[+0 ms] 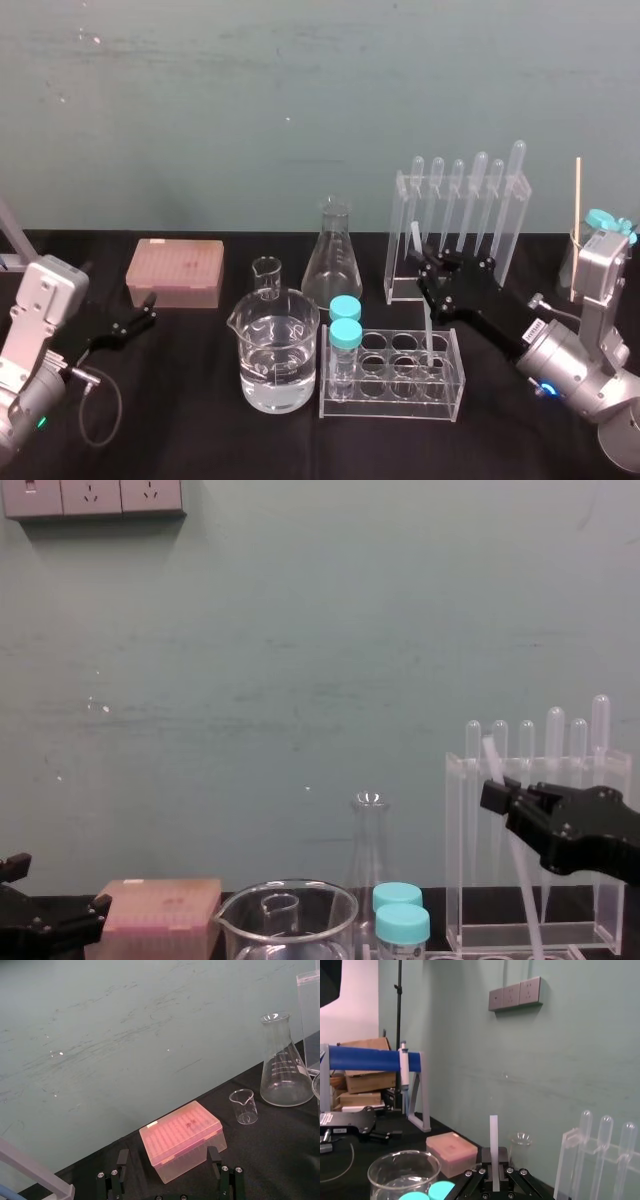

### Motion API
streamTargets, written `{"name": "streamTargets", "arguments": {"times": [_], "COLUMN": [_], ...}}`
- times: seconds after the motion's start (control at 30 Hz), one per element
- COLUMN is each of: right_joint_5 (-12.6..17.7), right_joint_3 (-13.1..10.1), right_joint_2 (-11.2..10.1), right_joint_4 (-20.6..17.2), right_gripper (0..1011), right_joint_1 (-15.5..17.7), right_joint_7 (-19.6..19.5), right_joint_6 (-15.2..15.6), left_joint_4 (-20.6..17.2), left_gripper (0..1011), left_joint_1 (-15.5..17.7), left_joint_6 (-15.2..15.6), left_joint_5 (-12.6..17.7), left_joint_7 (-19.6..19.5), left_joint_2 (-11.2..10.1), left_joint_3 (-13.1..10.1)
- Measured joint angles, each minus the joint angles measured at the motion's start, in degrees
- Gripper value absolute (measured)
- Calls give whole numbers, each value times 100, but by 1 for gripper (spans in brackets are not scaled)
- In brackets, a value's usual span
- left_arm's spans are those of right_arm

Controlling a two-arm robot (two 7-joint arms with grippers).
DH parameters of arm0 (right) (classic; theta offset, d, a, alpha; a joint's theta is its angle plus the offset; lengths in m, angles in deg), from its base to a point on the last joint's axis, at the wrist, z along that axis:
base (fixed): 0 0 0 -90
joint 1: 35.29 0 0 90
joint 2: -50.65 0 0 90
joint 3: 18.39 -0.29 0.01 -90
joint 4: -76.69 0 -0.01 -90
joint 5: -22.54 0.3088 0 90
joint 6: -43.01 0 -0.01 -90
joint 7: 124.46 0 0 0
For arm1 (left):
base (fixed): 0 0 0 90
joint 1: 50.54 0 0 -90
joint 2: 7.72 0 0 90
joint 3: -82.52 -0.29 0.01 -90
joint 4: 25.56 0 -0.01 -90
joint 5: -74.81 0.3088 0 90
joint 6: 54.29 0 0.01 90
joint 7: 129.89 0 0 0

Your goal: Pick up the stirring rod with one hand, then place it down.

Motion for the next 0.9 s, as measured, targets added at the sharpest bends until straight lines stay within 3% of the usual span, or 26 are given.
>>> {"name": "streamTargets", "arguments": {"times": [0.47, 0.9], "right_joint_5": [-162, -152], "right_joint_3": [141, 136], "right_joint_2": [-71, -68], "right_joint_4": [94, 88], "right_gripper": [64, 64], "right_joint_1": [-59, -55], "right_joint_7": [-82, -77], "right_joint_6": [415, 387], "left_joint_4": [0, 0], "left_gripper": [1000, 1000], "left_joint_1": [0, 0], "left_joint_6": [0, 0], "left_joint_5": [0, 0], "left_joint_7": [0, 0], "left_joint_2": [0, 0], "left_joint_3": [1, 1]}}
